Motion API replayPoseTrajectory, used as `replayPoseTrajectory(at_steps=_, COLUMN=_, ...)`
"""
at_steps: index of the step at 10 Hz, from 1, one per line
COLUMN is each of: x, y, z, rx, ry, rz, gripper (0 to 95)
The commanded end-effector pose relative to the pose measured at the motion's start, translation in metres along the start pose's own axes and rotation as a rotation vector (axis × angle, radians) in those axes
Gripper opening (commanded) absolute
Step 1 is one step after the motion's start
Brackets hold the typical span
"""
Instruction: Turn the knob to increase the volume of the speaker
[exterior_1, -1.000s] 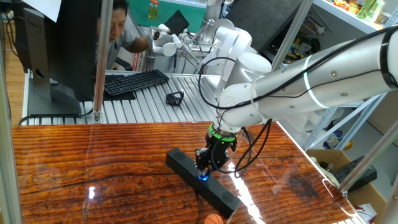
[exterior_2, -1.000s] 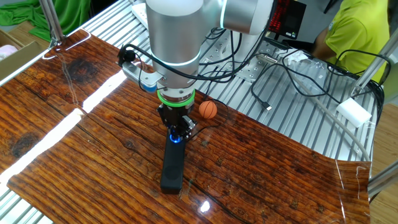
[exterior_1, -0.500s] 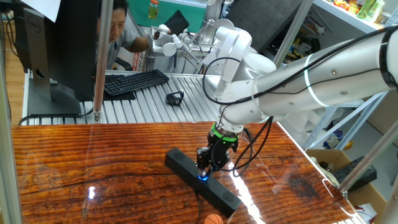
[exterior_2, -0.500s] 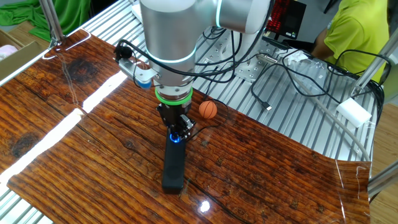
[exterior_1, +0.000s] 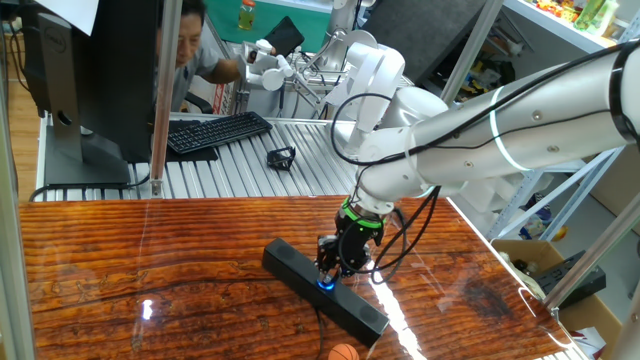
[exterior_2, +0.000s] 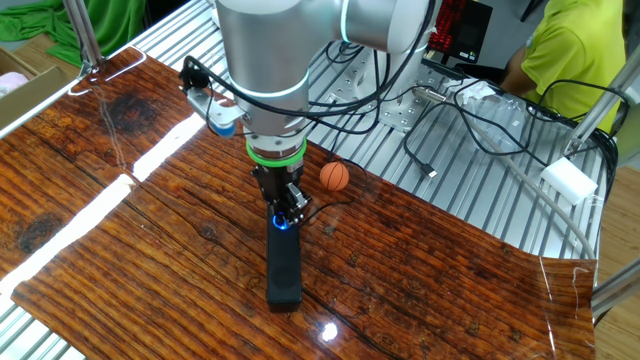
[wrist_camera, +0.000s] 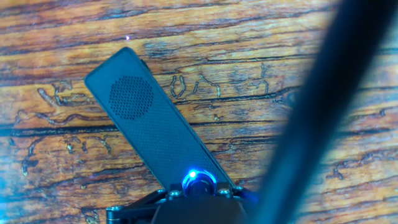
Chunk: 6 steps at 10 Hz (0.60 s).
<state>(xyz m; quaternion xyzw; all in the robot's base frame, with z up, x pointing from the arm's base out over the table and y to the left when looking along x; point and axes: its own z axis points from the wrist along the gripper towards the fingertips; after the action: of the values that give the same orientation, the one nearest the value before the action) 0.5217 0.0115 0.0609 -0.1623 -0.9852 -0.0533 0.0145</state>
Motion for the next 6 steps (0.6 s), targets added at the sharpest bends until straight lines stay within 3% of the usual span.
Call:
replayPoseTrajectory(at_steps=1, x=0.0011, y=0.0002, z=0.0001, rx=-0.015, ry=-0.003, rz=0.02, gripper=0.0)
replayPoseTrajectory(at_steps=6, x=0.001, y=-0.0001, z=0.0002, rx=-0.025, ry=-0.016, rz=0.084, gripper=0.0)
